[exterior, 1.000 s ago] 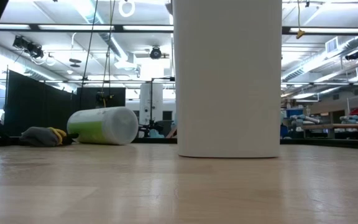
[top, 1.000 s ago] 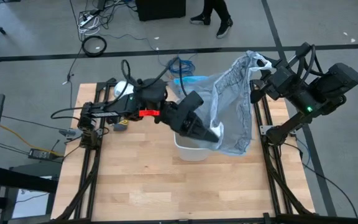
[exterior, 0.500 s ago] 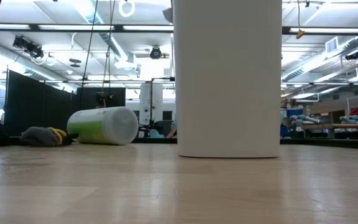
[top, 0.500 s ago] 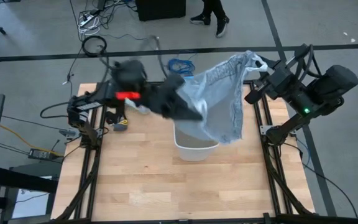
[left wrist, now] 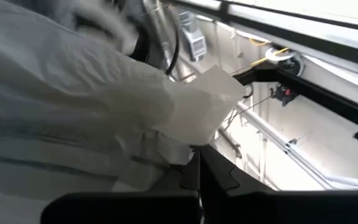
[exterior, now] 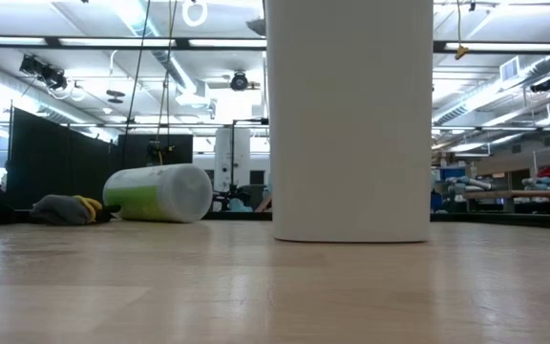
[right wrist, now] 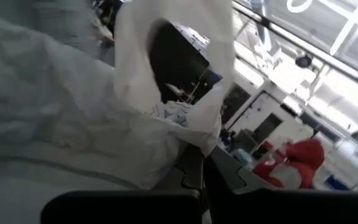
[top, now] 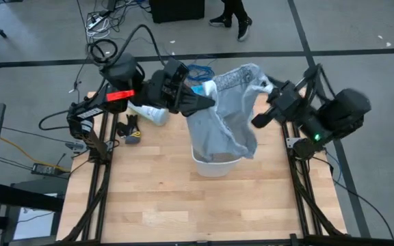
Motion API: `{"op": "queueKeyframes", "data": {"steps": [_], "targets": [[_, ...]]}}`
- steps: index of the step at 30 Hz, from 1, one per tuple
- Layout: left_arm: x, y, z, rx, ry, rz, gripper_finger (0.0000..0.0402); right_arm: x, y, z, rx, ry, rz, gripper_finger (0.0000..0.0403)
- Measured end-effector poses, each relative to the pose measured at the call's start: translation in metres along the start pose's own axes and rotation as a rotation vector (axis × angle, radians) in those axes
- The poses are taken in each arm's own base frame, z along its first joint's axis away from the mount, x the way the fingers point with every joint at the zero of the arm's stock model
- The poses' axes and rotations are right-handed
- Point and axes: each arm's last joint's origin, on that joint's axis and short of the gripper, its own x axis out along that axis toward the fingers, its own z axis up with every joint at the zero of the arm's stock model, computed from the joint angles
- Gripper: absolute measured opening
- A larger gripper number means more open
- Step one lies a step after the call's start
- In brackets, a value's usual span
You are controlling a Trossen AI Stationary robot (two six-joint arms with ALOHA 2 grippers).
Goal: Place trash/remove bag and relplace
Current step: Put the gray trash bag into the trash bin
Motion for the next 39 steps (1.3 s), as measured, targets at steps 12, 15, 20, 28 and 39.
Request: {"op": "queueKeyframes", "data": {"steps": [12,15,20,28,39], "targets": [[-0.001,-0.016,0.004,0.178,-0.107,-0.146,0.0001,0.042,0.066,-0.009,-0.229,0.145,-0.087,0.0000],[-0.001,-0.016,0.006,0.273,-0.120,-0.138,0.0001,0.059,0.064,-0.018,-0.244,0.219,-0.150,0.0000],[0.002,-0.016,0.010,0.407,-0.180,-0.196,0.0002,0.061,0.059,-0.019,-0.289,0.225,-0.149,0.0000],[0.032,0.026,0.015,0.392,-0.193,-0.206,0.0001,0.043,0.024,-0.019,-0.222,0.198,-0.137,0.0000],[0.067,0.093,0.016,0.197,-0.453,-0.588,0.0001,0.033,-0.017,-0.027,-0.170,0.187,-0.141,0.0000]]}}
